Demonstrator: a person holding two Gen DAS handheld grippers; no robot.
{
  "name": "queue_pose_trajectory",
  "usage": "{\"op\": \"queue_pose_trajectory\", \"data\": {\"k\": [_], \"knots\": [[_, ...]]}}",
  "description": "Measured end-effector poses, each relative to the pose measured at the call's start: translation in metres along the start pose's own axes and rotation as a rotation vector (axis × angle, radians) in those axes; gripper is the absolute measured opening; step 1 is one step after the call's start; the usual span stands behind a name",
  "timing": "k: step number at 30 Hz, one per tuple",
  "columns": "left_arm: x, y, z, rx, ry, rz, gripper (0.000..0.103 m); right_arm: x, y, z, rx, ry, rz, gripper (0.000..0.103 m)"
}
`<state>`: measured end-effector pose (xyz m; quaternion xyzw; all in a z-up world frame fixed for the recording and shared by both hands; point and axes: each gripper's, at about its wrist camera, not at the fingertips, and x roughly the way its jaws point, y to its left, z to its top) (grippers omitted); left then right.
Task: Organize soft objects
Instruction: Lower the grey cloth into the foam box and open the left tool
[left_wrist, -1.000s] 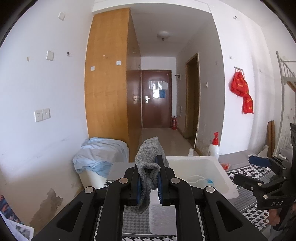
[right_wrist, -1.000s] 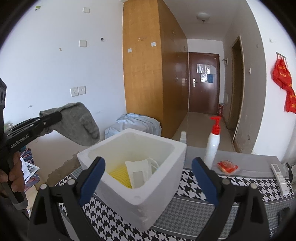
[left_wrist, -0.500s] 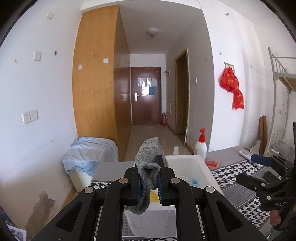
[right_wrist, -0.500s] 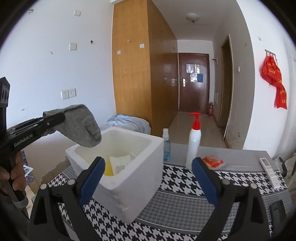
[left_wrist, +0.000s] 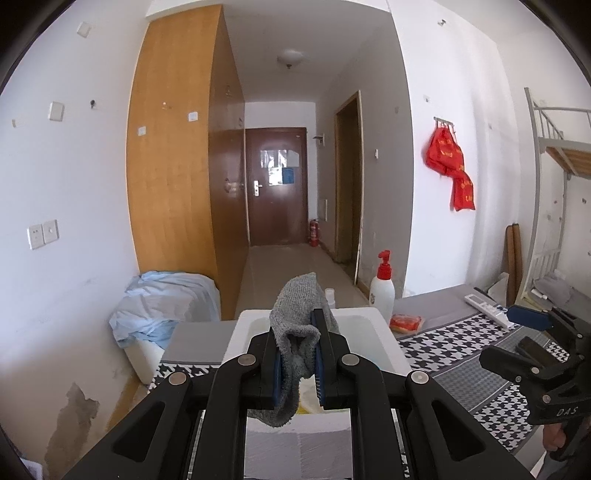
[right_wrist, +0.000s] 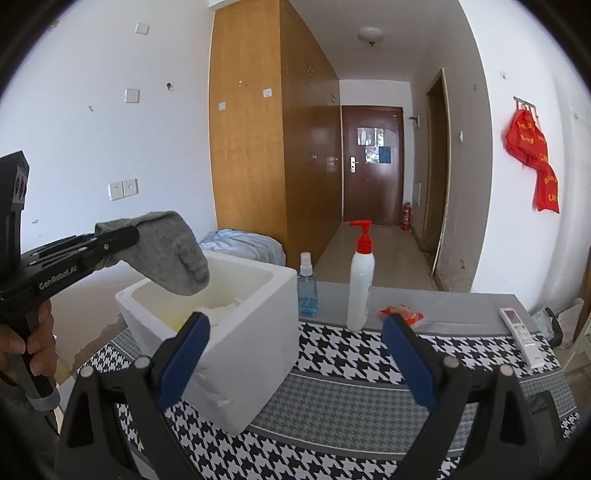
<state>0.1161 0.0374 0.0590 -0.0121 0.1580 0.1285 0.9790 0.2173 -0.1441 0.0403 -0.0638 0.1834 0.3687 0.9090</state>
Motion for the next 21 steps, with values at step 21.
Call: {"op": "queue_pose_trajectory", "data": {"k": [21], "knots": [[0.036, -0.006, -0.008, 0.003, 0.084, 0.013, 0.046, -0.003, -0.013, -0.01, 0.019, 0.015, -0.032, 0.097]]}}
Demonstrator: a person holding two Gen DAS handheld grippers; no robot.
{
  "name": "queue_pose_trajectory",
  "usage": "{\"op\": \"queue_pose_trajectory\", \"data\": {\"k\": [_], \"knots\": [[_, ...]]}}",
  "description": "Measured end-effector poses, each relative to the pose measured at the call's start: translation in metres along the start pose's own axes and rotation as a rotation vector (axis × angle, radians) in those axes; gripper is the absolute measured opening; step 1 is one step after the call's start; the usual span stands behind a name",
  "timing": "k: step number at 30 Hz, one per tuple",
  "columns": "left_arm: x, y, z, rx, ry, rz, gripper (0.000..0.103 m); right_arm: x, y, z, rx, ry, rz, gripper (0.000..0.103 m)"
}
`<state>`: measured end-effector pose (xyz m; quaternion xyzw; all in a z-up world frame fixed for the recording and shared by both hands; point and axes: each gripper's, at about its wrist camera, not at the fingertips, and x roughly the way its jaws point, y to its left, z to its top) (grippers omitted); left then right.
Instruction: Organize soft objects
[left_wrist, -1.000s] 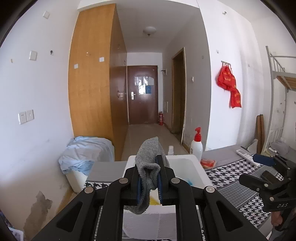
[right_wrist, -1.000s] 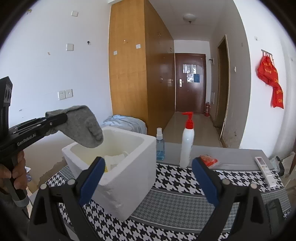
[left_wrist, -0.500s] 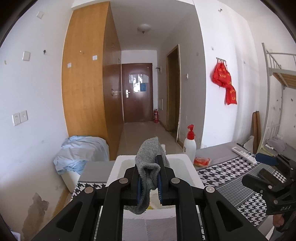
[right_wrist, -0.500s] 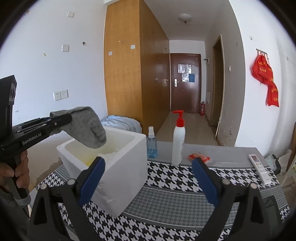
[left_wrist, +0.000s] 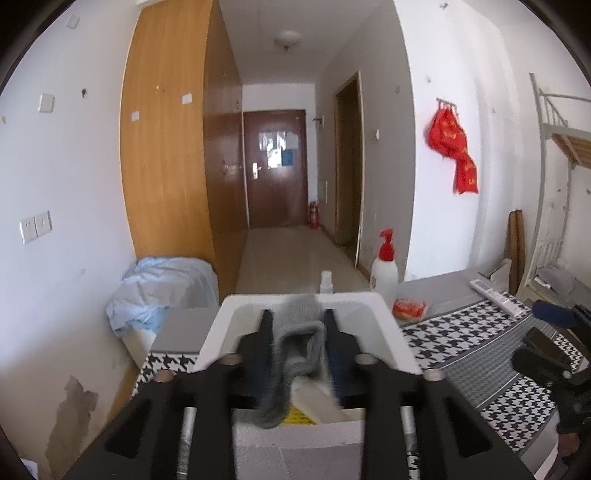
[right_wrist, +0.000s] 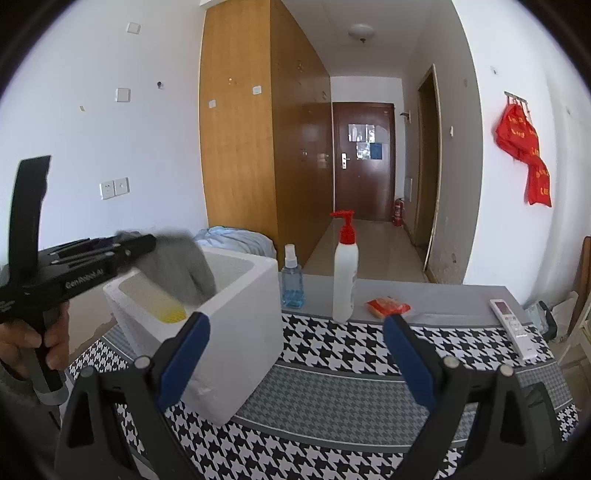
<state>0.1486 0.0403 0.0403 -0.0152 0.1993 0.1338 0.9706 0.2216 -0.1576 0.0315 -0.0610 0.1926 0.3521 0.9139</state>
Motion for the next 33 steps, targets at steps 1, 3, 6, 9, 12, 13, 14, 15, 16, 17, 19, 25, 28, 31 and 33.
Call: {"op": "queue_pose_trajectory", "data": {"k": [1, 3, 6, 9, 12, 13, 14, 15, 16, 17, 19, 25, 28, 31, 33], "knots": [[0.003, 0.001, -0.001, -0.008, 0.007, 0.006, 0.066, 0.0, -0.001, 0.0, 0.001, 0.001, -0.001, 0.097], [0.002, 0.002, -0.002, -0.017, -0.001, 0.011, 0.08, 0.001, -0.002, -0.001, 0.007, 0.002, -0.005, 0.097], [0.001, 0.002, -0.002, -0.017, -0.004, 0.013, 0.081, 0.001, -0.004, -0.001, 0.015, 0.001, -0.007, 0.097], [-0.002, 0.001, -0.003, -0.018, -0.011, 0.007, 0.091, 0.0, -0.003, 0.0, 0.017, 0.0, -0.004, 0.097], [-0.008, 0.0, -0.003, -0.019, -0.031, 0.012, 0.1, -0.002, -0.003, -0.001, 0.011, -0.001, -0.004, 0.097], [-0.009, 0.0, -0.003, -0.02, -0.035, 0.012, 0.1, -0.003, -0.003, -0.001, 0.01, -0.003, -0.005, 0.097], [-0.012, 0.001, -0.003, -0.023, -0.038, 0.01, 0.1, -0.004, -0.003, -0.001, 0.009, -0.006, -0.004, 0.097], [-0.012, 0.001, -0.004, -0.025, -0.039, 0.008, 0.101, -0.006, -0.002, -0.001, 0.01, -0.008, -0.002, 0.097], [-0.014, 0.001, -0.004, -0.027, -0.041, 0.006, 0.102, -0.007, -0.003, -0.001, 0.01, -0.01, -0.002, 0.097], [-0.016, 0.0, -0.004, -0.027, -0.044, 0.007, 0.102, -0.008, -0.003, -0.001, 0.009, -0.012, -0.003, 0.097], [-0.018, -0.002, -0.002, -0.028, -0.049, 0.007, 0.102, -0.011, -0.002, -0.001, 0.008, -0.015, -0.005, 0.097], [-0.029, -0.006, -0.004, -0.02, -0.059, 0.0, 0.102, -0.018, -0.001, -0.001, 0.007, -0.028, -0.005, 0.097], [-0.036, -0.009, -0.006, -0.018, -0.069, -0.002, 0.102, -0.023, 0.0, -0.001, 0.005, -0.033, -0.006, 0.097], [-0.041, -0.01, -0.008, -0.019, -0.072, -0.004, 0.102, -0.029, 0.001, -0.002, 0.003, -0.043, -0.004, 0.097], [-0.046, -0.012, -0.01, -0.018, -0.074, -0.005, 0.102, -0.033, 0.002, -0.003, 0.004, -0.047, -0.003, 0.097]]}}
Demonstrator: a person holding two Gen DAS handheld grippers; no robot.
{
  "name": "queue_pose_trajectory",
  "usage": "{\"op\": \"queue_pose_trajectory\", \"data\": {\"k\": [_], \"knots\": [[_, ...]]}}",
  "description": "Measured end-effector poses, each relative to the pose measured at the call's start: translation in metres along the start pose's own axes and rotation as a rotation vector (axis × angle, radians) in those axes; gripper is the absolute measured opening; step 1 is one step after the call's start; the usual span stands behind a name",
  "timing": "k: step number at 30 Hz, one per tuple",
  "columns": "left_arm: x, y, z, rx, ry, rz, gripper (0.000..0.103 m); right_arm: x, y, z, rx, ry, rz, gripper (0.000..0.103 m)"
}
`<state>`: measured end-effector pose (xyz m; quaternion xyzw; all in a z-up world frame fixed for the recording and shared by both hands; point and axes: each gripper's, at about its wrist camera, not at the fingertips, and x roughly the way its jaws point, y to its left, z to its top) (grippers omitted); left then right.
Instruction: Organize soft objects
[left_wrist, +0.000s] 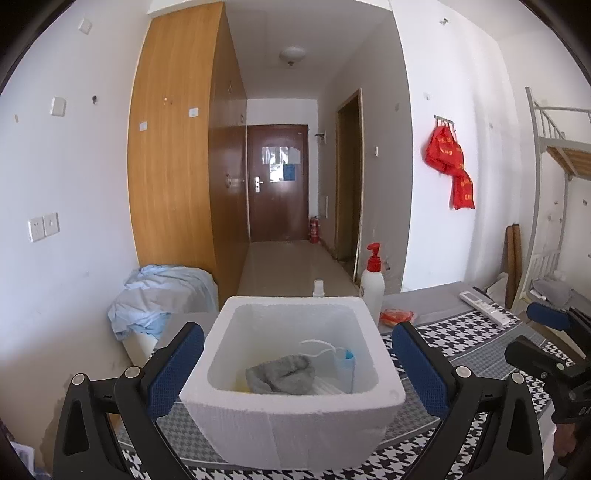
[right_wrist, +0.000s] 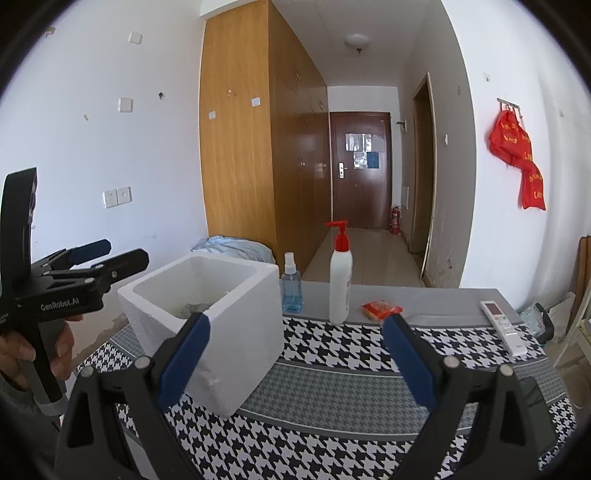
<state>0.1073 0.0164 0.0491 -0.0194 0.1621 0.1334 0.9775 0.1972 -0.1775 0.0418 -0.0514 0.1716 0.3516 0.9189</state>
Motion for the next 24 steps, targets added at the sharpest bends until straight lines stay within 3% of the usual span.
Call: {"op": "queue_pose_trajectory", "data": {"k": [24], "knots": [[-0.042, -0.017, -0.01, 0.011, -0.038, 0.011, 0.102, -0.047, 0.011, -0.006, -0.004, -0.054, -0.017, 0.097]]}}
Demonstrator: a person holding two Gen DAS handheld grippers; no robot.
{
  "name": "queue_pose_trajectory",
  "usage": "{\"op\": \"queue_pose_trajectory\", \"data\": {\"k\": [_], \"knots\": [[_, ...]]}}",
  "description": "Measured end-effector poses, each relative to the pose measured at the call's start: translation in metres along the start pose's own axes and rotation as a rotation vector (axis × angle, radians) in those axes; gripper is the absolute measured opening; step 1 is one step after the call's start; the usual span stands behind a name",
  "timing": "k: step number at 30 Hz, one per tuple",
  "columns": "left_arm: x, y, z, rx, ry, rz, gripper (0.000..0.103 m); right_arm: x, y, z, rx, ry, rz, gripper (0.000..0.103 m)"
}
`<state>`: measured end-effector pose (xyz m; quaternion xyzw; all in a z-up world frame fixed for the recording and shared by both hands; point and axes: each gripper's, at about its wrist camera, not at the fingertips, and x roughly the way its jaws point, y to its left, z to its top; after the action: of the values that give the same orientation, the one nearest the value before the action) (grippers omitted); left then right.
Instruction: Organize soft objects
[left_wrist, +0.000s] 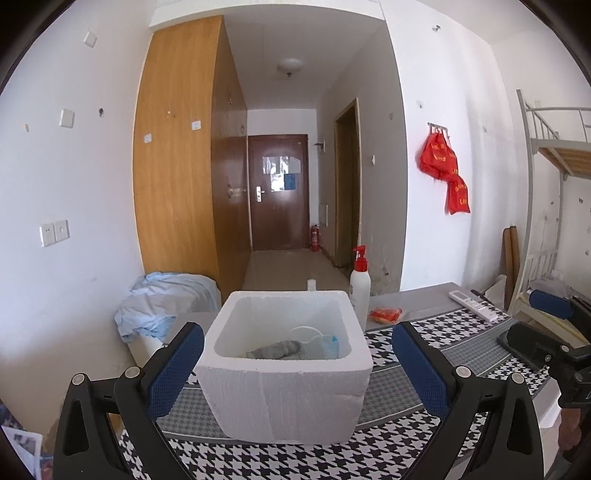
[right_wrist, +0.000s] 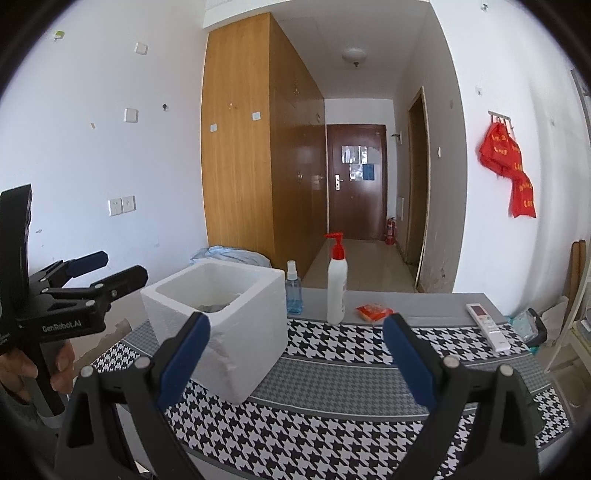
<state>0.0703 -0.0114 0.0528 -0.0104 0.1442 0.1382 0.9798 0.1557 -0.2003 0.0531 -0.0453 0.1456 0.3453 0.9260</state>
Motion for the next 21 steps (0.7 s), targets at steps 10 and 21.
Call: {"op": "queue_pose_trajectory", "data": {"k": [10, 21], "knots": [[-0.014, -0.007, -0.006, 0.01, -0.015, -0.004, 0.102, -0.015, 0.003, -0.004, -0.007, -0.026, -0.006, 0.097], [-0.029, -0.009, -0.014, 0.006, -0.038, -0.006, 0.102, -0.028, 0.006, -0.009, -0.015, -0.054, 0.001, 0.097]]}}
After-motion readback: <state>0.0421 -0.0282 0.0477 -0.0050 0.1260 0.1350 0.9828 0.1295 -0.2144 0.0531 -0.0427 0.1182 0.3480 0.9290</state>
